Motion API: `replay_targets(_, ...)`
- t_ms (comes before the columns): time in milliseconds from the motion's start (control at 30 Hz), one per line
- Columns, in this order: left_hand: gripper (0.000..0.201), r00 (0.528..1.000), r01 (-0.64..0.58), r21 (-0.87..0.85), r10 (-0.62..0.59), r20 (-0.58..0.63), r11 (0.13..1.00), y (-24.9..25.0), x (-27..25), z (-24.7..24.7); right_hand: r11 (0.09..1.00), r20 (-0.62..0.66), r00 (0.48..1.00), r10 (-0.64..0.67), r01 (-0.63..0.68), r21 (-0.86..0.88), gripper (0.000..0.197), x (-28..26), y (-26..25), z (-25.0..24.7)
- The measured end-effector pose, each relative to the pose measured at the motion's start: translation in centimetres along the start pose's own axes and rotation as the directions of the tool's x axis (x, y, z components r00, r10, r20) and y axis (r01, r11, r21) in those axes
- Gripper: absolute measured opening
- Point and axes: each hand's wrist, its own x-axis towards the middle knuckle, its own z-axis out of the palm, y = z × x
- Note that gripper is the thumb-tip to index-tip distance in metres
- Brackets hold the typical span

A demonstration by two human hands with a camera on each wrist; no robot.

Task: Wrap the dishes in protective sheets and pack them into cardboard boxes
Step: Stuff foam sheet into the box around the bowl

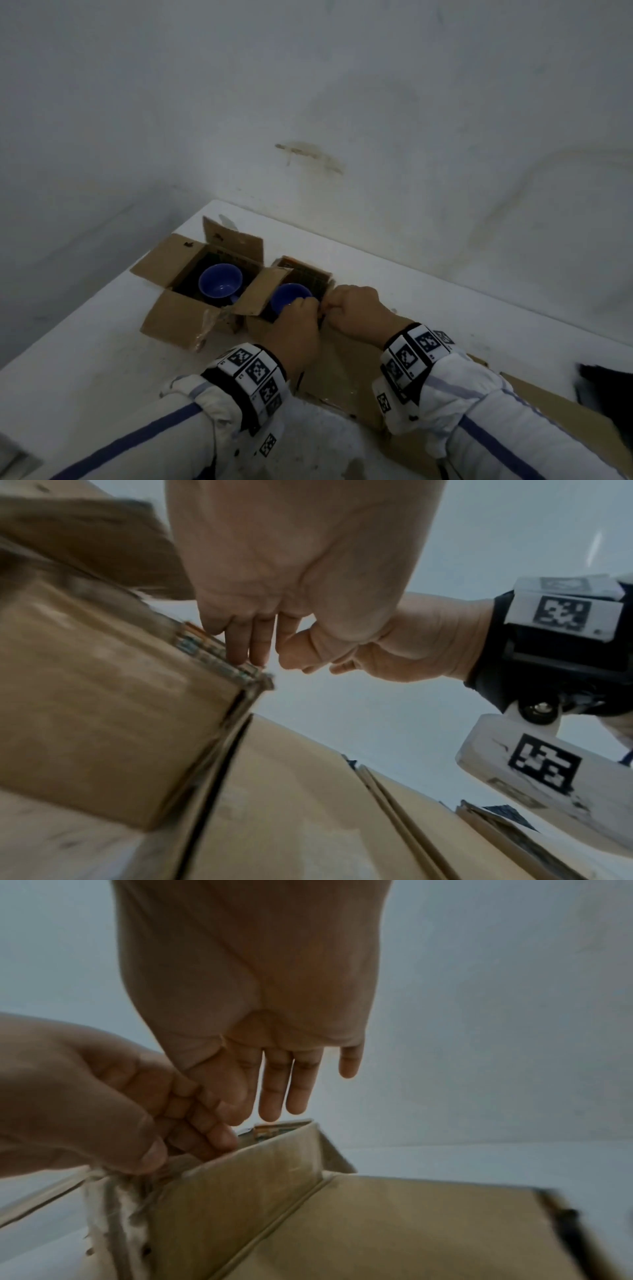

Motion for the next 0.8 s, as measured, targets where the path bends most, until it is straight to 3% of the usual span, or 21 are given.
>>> replay_targets(133,0.031,0.977,-0.212,0.184,0.214,0.009,0.96,4.2,1.3,3.1,0.979,-0.048,0.986,0.158,-0.15,0.135,0.034,-4.4,4.8,-0.5)
replay_targets(233,0.033,0.965,-0.262,0.254,0.251,0.075,0.931,9.2,1.6,6.1,0.946,-0.082,0.957,0.279,-0.259,0.192,0.03,-9.4,9.2,-0.3)
replay_targets(400,0.046,0.936,-0.31,0.194,0.263,0.233,0.931,19.4,1.4,12.7,0.858,-0.096,0.877,0.47,-0.43,0.281,0.03,-18.6,17.4,0.4)
replay_targets(500,0.044,0.911,-0.331,0.156,0.272,0.31,0.931,24.6,1.1,16.9,0.789,-0.13,0.8,0.585,-0.526,0.317,0.028,-23.9,22.6,0.9)
replay_targets(633,0.039,0.878,-0.359,0.157,0.276,0.391,0.92,29.7,0.6,21.4,0.633,-0.176,0.611,0.772,-0.715,0.297,0.023,-29.8,29.1,2.5)
replay_targets(733,0.038,0.852,-0.392,0.161,0.292,0.434,0.906,31.6,0.3,23.5,0.5,-0.067,0.496,0.866,-0.85,0.165,0.038,-32.7,31.8,4.3)
replay_targets(800,0.042,0.837,-0.407,0.169,0.292,0.463,0.898,32.1,0.1,24.3,0.481,0.038,0.488,0.872,-0.869,0.115,0.049,-33.6,32.6,5.8)
